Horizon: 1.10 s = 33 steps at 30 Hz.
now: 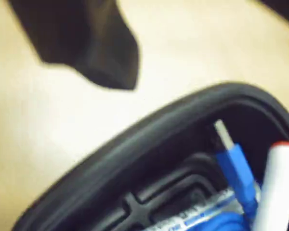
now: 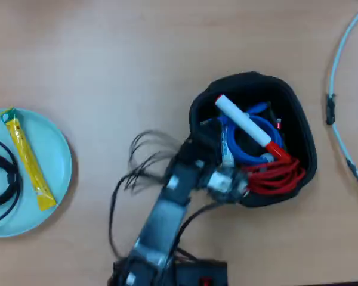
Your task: Pick up the red pen and put it in the black bowl
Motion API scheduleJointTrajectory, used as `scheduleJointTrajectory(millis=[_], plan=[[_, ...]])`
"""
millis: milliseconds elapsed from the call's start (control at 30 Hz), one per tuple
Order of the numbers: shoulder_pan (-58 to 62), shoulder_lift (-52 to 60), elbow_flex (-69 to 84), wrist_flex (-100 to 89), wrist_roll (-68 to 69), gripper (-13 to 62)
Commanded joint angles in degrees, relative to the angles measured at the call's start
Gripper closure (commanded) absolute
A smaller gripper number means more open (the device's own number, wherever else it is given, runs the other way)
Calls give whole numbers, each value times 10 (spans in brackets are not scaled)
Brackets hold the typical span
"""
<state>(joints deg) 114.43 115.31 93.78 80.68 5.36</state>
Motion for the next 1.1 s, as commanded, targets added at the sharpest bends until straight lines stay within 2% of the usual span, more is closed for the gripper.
scheduleJointTrajectory(millis=[0,100,233,433,767,1067], plan=[[-29,68,21,-73,-19,-45],[-55,97,124,-108,-33,-46],[-62,215,302,-236,-34,-46],[-124,208,457,-339,-42,-46],[-124,207,778,-795,-94,-37],[-113,206,860,-844,-89,-36]])
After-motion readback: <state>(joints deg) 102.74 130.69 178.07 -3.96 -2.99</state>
